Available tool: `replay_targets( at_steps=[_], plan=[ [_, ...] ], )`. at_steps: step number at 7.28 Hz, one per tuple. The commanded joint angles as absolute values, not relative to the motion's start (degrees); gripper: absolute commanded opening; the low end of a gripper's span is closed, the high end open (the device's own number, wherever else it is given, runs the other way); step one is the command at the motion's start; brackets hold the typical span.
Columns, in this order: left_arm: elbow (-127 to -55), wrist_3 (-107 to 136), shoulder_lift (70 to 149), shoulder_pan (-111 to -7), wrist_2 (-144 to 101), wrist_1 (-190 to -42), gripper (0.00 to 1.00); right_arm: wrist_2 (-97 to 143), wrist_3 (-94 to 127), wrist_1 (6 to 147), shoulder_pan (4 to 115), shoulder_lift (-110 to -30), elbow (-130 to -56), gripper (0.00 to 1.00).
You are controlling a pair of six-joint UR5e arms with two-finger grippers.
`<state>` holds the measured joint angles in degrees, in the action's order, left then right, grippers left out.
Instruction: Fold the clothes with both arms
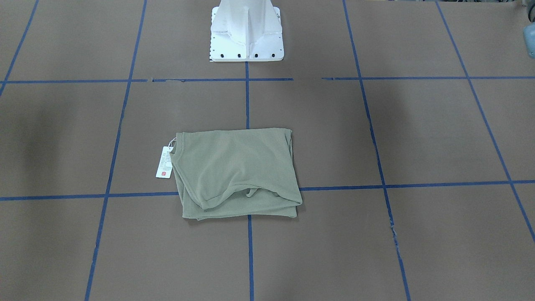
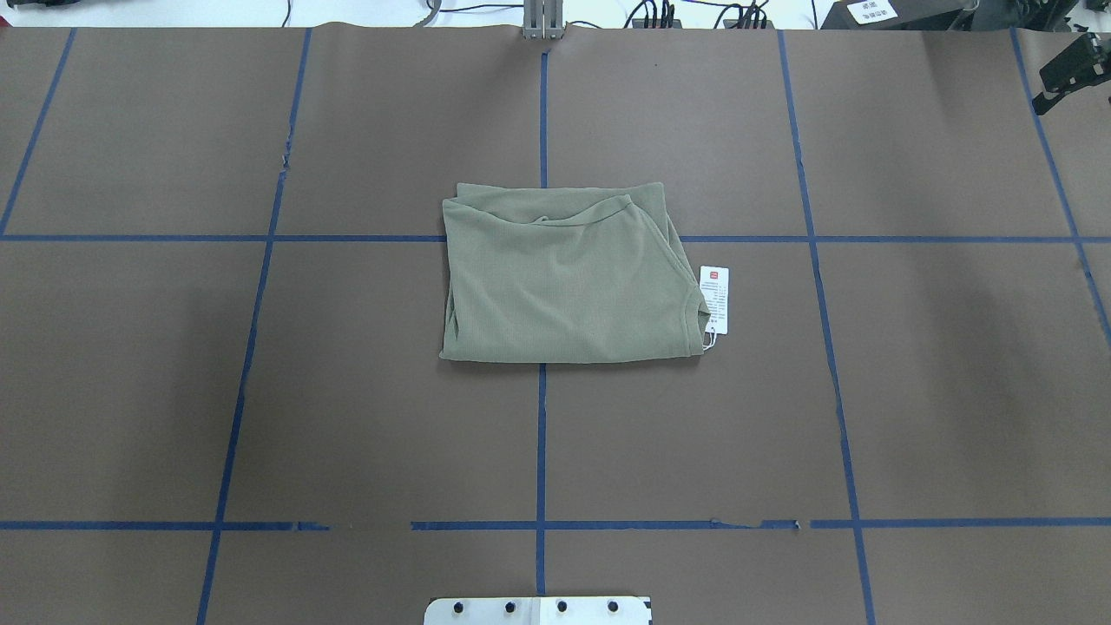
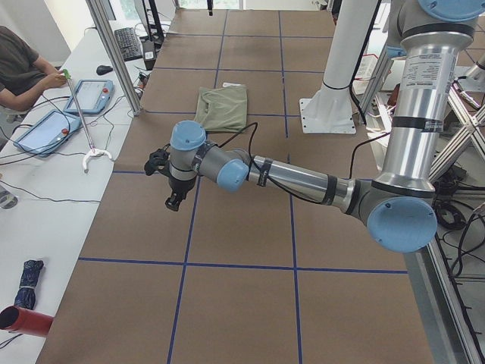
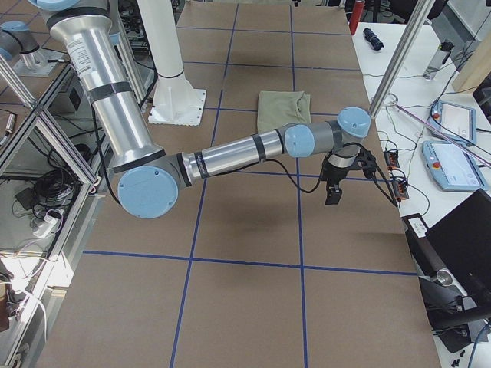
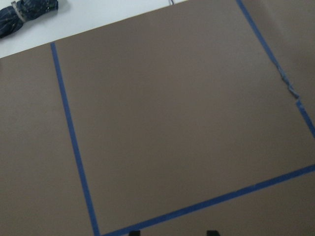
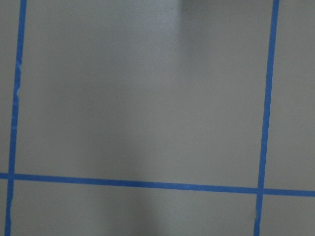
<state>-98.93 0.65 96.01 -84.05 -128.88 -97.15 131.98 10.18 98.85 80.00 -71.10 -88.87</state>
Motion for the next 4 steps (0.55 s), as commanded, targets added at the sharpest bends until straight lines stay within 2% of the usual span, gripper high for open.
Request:
replay_targets(
  at_steps=[1, 2, 3, 4],
  plan=[
    [-100.5, -4.6, 95.3, -87.7, -129.2, -89.6, 1.0, 132.2, 9.8, 99.2, 80.1, -77.0, -92.9, 1.0],
    [-100.3, -5.0, 91.9, -87.6, -131.3, -90.0, 1.0, 132.4, 9.3, 99.1, 80.2, -78.8, -93.5, 1.0],
    [-98.7, -4.6, 90.3, -87.6, -132.9, -93.8, 1.0, 132.2, 9.5, 99.1, 80.1, -81.4, -97.2, 1.0],
    [-97.8, -4.2, 90.1, -87.6, -133.5, -95.0, 1.0, 131.9, 9.9, 99.1, 80.1, -82.3, -97.8, 1.0]
  ],
)
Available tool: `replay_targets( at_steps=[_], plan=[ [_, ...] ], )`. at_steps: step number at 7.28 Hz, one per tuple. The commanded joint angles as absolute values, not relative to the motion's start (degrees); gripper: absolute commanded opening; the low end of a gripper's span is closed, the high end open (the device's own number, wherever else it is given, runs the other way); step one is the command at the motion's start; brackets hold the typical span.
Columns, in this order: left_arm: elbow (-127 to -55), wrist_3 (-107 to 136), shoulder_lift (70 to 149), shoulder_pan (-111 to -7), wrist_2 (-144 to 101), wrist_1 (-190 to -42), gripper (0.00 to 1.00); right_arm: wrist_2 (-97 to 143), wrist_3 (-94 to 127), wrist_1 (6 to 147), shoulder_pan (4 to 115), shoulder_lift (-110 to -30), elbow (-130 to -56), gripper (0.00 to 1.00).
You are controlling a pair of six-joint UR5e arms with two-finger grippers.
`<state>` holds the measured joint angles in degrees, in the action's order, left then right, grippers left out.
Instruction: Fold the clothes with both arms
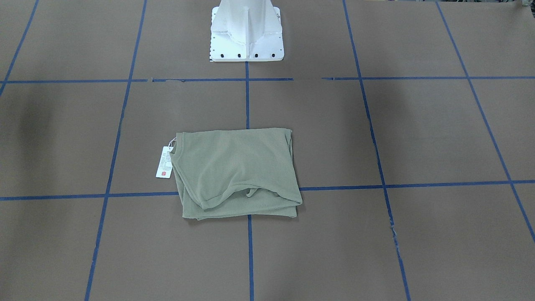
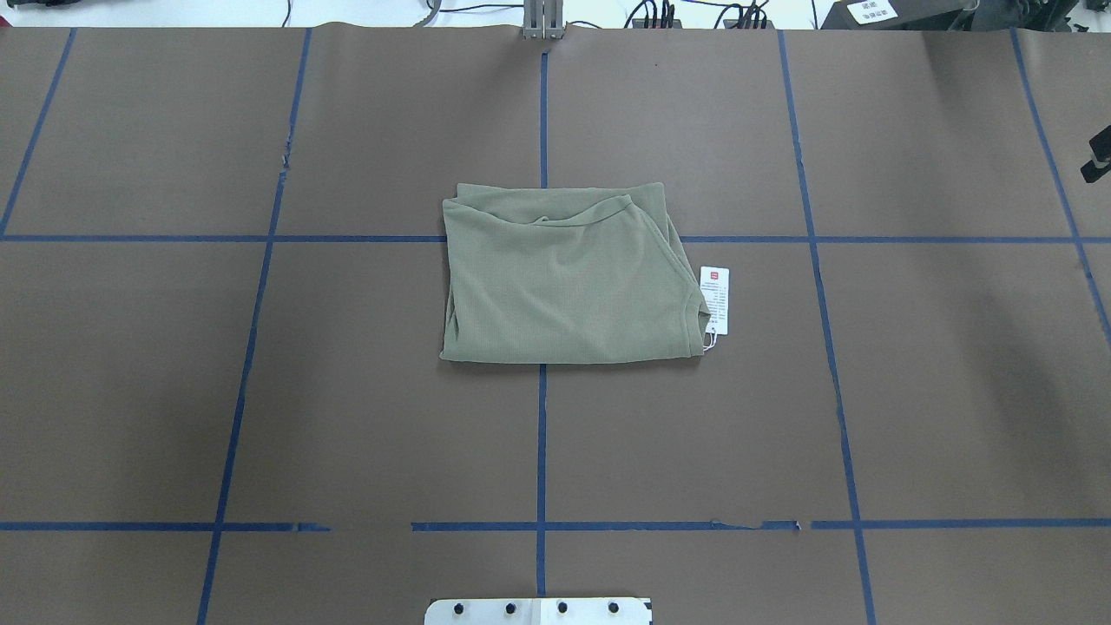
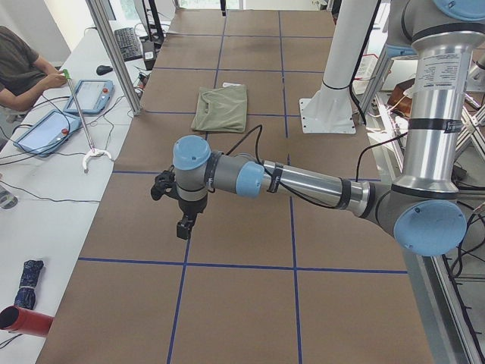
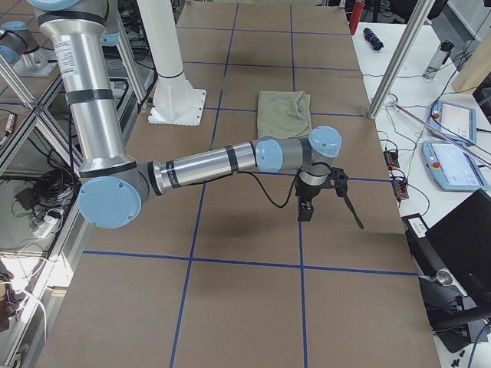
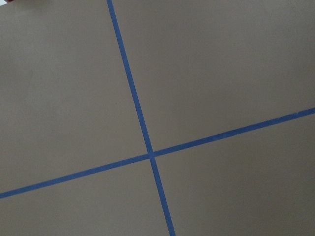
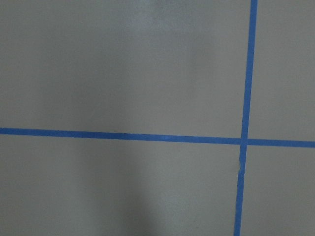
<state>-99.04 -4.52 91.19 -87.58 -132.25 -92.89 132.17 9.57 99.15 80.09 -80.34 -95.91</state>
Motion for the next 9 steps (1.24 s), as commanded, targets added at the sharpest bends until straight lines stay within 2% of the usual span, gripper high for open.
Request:
replay_targets(
  at_steps=[1, 5, 9],
  plan=[
    [-96.6, -4.1, 90.2, -87.6, -135.1, -95.1, 1.0, 131.5, 9.5, 99.1, 80.1, -82.4, -97.6, 1.0],
    [-98.5, -0.9, 89.8, -87.6, -139.1, -94.9, 1.0, 132.1, 10.4, 99.1, 79.9, -82.0, -96.6, 1.0],
    [-99.3, -1.0, 89.4, -87.7, -139.1, -95.3, 1.0, 137.8, 9.7, 99.1, 83.9, -86.2, -96.6, 1.0]
  ],
)
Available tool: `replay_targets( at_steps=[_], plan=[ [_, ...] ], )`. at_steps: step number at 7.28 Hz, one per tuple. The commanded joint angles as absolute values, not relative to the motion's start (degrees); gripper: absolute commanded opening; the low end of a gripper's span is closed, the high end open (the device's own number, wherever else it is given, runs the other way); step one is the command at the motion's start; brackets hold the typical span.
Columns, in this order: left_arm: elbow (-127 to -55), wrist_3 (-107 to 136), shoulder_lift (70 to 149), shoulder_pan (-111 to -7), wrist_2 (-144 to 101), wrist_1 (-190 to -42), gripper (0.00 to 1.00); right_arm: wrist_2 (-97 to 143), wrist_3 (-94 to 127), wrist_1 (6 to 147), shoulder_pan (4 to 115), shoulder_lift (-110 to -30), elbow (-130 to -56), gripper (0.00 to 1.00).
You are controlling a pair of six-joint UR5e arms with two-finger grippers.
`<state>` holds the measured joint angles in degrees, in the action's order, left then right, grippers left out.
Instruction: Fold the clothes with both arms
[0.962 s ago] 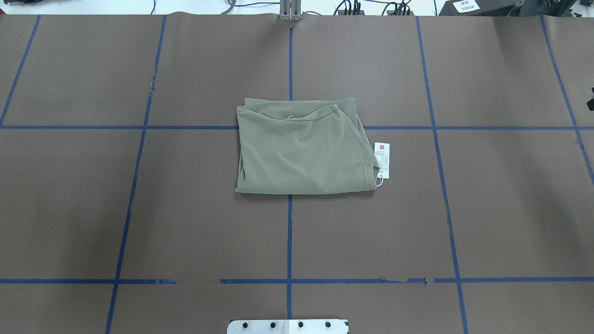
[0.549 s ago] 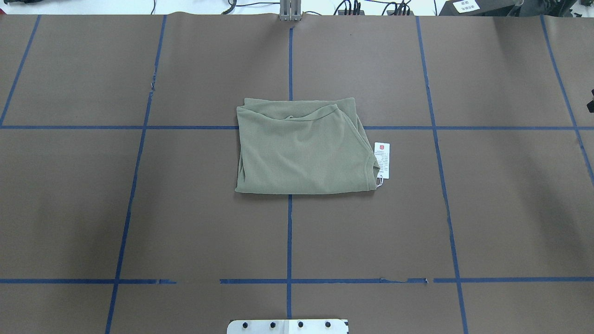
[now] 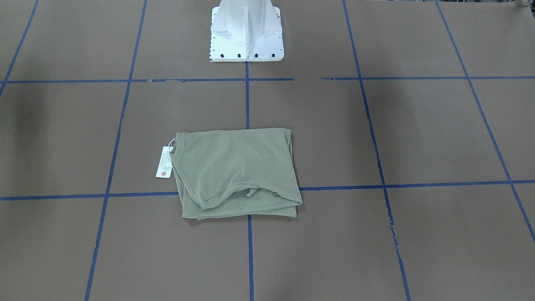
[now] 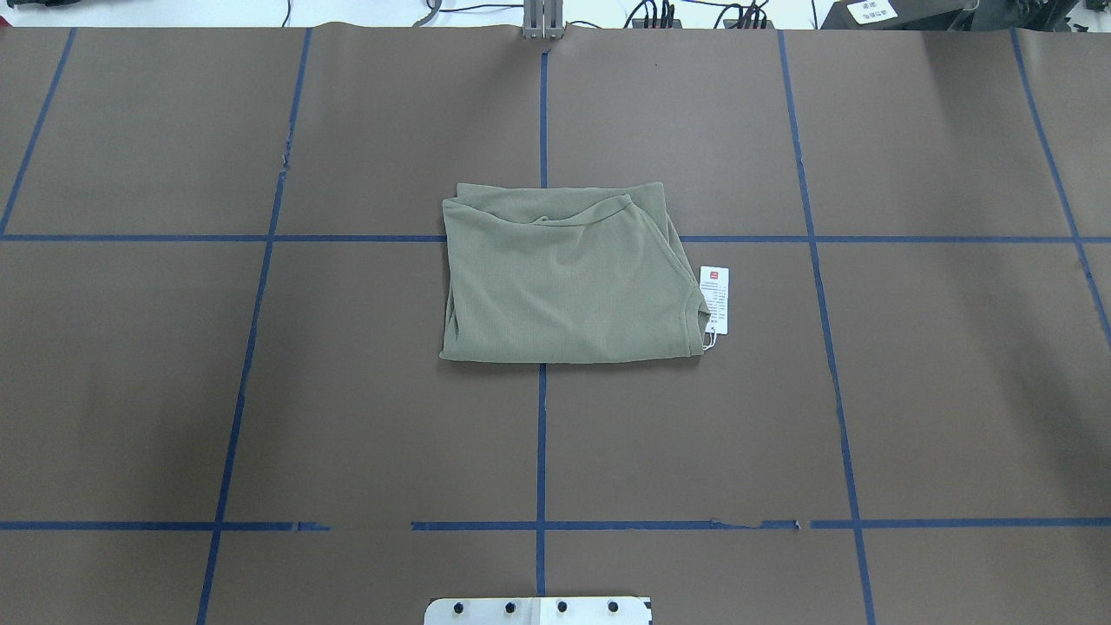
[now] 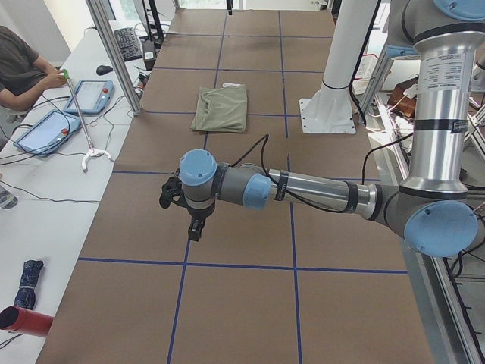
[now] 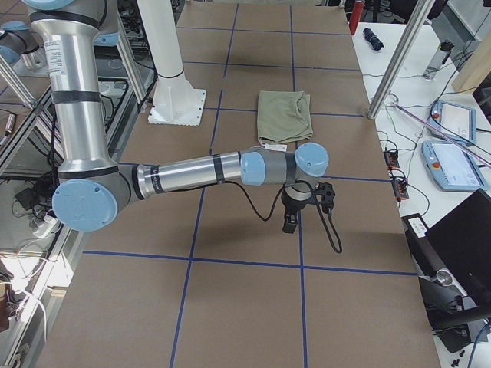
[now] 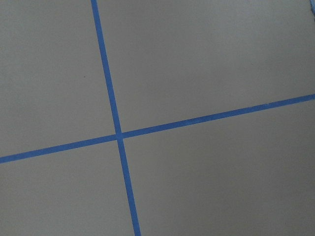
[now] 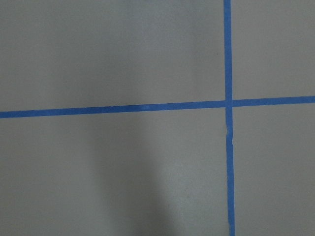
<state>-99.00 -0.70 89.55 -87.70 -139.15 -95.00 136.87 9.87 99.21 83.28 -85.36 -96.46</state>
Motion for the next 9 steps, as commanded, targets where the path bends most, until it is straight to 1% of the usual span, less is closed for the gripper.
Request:
replay_targets(
  at_steps=[1, 2, 4, 6, 9],
  plan=[
    [-99.8, -0.7, 89.4, -87.7, -139.3, -96.4, 1.0, 137.7, 9.7, 99.1, 83.9, -86.2, -96.6, 1.0],
    [-101.2, -0.2, 89.2, -87.7, -139.6, -96.2, 1.0, 137.6, 9.7, 99.1, 83.9, -86.3, -96.8, 1.0],
    [-98.7, -0.8, 89.2, -87.6, -139.0, -96.4, 1.0, 137.5, 10.1, 99.1, 83.9, -86.2, -96.5, 1.0],
    [-99.1, -0.1, 90.6, -87.6, -138.9, -96.2, 1.0, 137.0, 10.1, 99.1, 83.9, -86.1, -95.3, 1.0],
    [-100.2, 1.8, 90.2, -87.8, -138.4, -96.0, 1.0, 137.0, 10.1, 99.1, 83.9, -85.9, -95.0, 1.0]
  ],
)
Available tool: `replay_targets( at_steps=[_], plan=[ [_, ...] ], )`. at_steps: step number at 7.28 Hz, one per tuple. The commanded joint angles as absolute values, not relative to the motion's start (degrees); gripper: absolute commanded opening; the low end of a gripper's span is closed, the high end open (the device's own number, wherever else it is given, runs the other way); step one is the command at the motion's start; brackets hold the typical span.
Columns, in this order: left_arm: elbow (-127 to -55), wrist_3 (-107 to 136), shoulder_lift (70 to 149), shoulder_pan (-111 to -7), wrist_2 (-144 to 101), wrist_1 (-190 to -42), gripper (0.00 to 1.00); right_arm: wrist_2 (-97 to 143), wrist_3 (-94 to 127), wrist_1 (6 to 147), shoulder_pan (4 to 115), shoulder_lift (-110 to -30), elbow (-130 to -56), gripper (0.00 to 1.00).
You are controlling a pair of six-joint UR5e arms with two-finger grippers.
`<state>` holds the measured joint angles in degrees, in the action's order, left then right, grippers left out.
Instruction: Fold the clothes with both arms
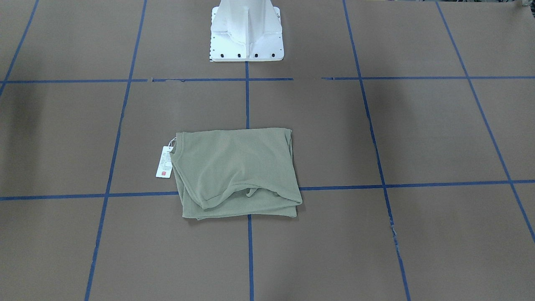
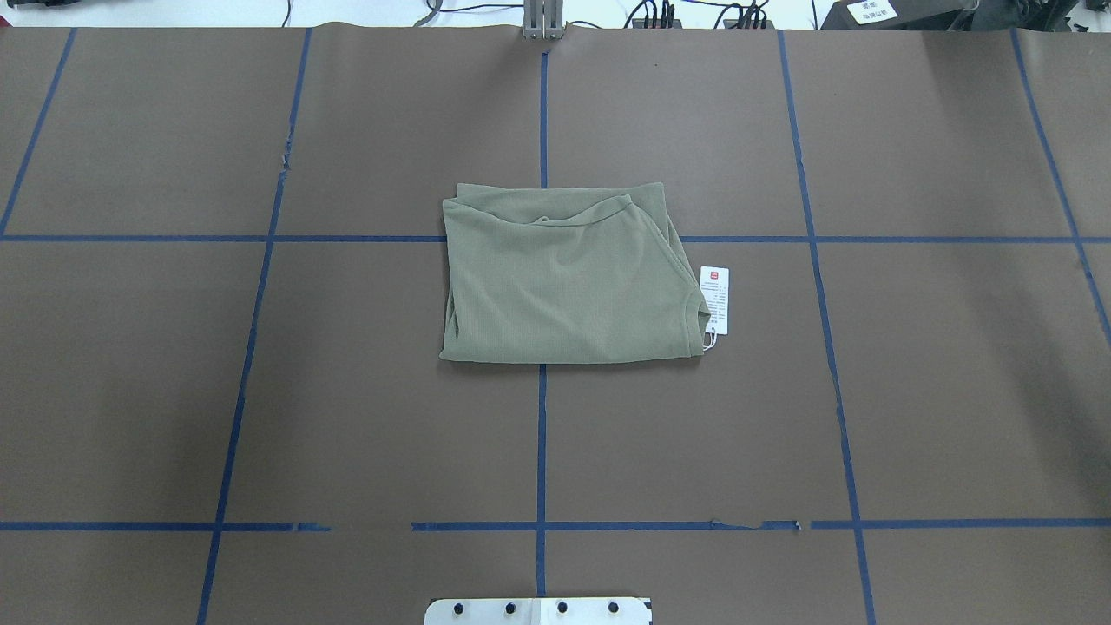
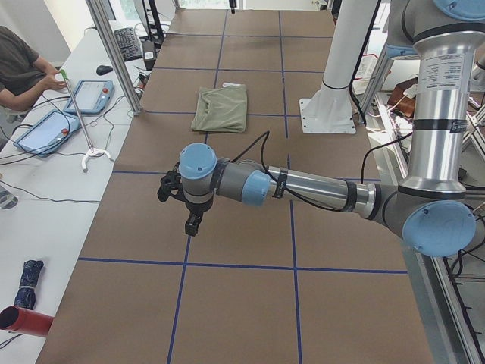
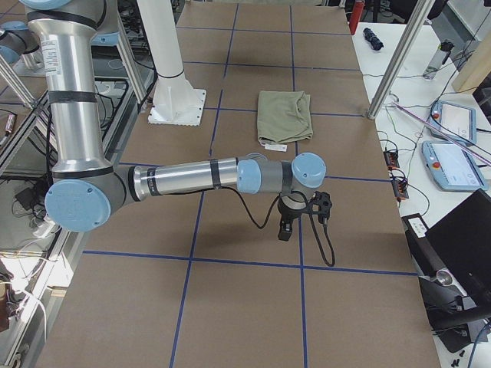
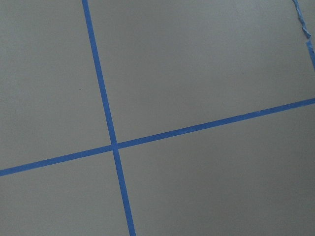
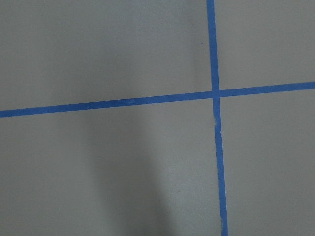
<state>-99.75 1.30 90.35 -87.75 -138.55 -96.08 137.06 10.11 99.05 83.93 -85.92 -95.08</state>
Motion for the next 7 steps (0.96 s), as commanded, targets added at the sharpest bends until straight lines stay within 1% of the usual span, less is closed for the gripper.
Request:
replay_targets(
  at_steps=[1, 4, 7],
  plan=[
    [-99.9, 1.7, 90.4, -87.7, -138.3, -96.0, 1.0, 136.9, 10.1, 99.1, 83.8, -85.6, -94.8, 1.0],
    [-100.5, 1.6, 90.7, -87.8, -138.5, -96.1, 1.0, 136.3, 10.0, 98.8, 83.8, -84.4, -94.0, 1.0],
    [-100.5, 1.5, 90.3, -87.8, -139.0, -96.0, 1.0, 130.9, 10.2, 92.1, 83.7, -84.2, -91.4, 1.0]
  ],
)
